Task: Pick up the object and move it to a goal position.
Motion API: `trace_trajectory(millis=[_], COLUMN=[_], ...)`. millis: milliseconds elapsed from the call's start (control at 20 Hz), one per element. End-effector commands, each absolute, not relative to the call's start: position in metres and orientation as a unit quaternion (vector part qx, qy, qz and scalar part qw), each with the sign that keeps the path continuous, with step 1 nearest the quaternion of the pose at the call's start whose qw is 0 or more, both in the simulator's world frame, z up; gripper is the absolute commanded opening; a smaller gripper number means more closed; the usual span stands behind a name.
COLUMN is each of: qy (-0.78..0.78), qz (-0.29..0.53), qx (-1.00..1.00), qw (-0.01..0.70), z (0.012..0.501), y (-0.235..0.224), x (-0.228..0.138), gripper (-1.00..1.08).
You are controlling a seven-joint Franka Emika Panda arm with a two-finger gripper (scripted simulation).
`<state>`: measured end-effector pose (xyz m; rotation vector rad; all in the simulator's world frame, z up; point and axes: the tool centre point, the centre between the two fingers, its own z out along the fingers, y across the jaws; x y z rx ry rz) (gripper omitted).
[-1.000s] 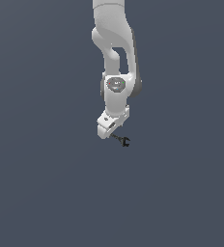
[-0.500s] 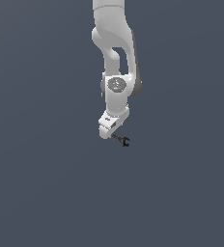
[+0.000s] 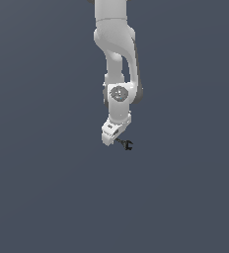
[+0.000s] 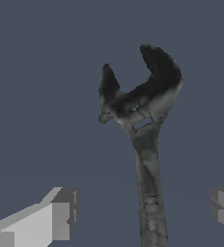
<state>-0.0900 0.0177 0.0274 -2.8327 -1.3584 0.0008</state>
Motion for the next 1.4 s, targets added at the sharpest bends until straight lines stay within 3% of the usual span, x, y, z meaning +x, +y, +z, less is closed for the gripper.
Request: trace_trajectory(millis=[0,300,350,1350], qy=[-0.433,-0.433,-0.433,-0.437], qz=[0.000,0.000,0.000,-0.001], qx=[-0.902,-0.901,-0.901,-0.900], qw=[0.000,0.000,0.000,0.000], z=[0.017,0.007,0.007,0.034], y=[0.018,0.018,0.018,0.031], x=[-0.090,-0.090,-0.090,-0.080], gripper=[1.00,1.00,-1.00,-1.00])
